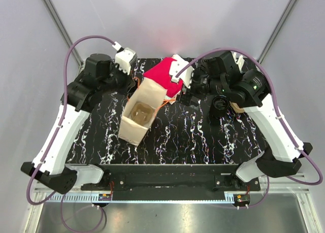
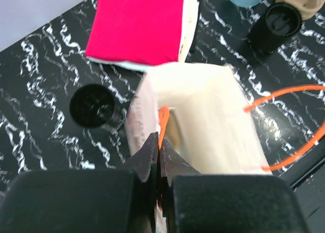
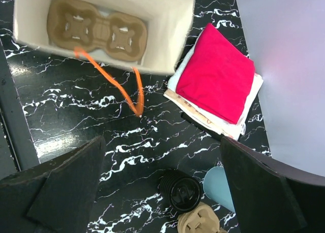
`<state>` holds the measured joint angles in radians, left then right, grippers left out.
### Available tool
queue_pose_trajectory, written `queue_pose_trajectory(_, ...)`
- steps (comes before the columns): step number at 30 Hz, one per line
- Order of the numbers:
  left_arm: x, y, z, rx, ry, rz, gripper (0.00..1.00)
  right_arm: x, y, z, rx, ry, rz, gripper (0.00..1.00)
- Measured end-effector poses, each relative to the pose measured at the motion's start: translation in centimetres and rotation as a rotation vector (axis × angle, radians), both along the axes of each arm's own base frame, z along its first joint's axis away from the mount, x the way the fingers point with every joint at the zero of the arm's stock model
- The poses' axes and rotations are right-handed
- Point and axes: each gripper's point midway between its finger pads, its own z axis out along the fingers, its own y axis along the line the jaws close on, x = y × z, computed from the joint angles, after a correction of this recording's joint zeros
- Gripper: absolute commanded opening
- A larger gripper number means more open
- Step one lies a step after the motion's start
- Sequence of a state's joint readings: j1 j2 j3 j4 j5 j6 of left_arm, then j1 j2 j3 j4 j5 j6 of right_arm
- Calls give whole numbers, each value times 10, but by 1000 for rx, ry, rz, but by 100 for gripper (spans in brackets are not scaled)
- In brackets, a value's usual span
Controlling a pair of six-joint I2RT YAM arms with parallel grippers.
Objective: Pack the takeout coffee
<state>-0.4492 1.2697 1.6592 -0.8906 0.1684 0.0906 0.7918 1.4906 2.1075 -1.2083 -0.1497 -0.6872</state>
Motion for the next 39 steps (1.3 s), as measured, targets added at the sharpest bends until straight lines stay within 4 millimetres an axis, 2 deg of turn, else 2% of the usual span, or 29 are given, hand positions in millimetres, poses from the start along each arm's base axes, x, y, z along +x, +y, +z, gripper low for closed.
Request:
queue_pose_trajectory(10, -13, 48, -12, 68, 5, 110, 0, -1, 0, 4, 8, -3, -2, 100)
queue_pose_trajectory(24, -20, 118, -6, 157, -39, 324, 0, 1, 2, 1, 1, 4, -2, 100)
queue_pose_trajectory(32, -11, 156, -11, 210, -36, 442, 0, 2, 2, -2, -4, 7, -4, 100)
queue_pose_trajectory(39, 13, 191, -19, 239, -19, 536, 0, 5, 3, -8, -13, 11, -11, 100)
